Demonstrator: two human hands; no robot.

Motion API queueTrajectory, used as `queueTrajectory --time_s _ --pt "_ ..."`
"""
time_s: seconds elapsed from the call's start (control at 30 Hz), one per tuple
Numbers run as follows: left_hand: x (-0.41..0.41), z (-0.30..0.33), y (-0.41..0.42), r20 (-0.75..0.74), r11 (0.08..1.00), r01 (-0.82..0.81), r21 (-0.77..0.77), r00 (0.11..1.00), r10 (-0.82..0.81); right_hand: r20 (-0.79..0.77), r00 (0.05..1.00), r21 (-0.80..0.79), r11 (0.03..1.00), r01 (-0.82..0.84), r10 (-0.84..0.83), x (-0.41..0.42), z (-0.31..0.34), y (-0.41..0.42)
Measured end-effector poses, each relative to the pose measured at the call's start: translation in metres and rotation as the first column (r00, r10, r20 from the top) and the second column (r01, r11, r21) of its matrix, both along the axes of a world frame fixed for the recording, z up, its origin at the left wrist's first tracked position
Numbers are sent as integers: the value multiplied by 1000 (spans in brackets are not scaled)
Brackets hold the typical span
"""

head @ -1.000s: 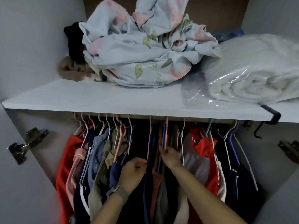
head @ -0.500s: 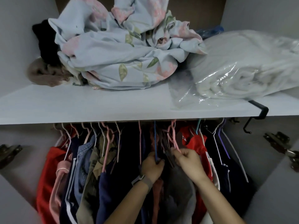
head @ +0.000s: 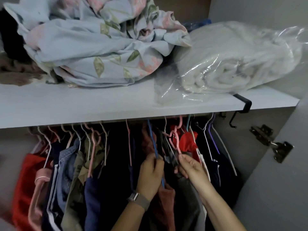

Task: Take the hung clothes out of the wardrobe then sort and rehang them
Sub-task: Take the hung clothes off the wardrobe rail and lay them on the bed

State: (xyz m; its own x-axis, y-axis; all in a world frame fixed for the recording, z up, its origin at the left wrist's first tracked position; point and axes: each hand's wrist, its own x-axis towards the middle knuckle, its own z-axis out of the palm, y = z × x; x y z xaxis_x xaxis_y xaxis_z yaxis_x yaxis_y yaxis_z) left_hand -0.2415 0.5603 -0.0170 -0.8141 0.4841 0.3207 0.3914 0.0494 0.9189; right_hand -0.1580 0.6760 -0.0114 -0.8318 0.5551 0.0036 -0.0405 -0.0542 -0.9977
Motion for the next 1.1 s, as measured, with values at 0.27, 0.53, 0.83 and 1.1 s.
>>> queueTrajectory --time_s 0.27,0.53,0.83,1.1 --pt "52 -44 -35 -47 980 8 -200 999 -18 63 991 -217 971 -101 117 14 1 -5" --pt "86 -48 -45 -130 954 62 -293 986 -104 155 950 26 960 -280 273 17 -12 -28" --pt "10 -20 -68 -504 884 -229 -408 863 -9 240 824 109 830 -548 512 70 10 -33" --pt "32 15 -25 -722 895 69 -441 565 -399 236 951 195 948 -249 201 175 38 -55"
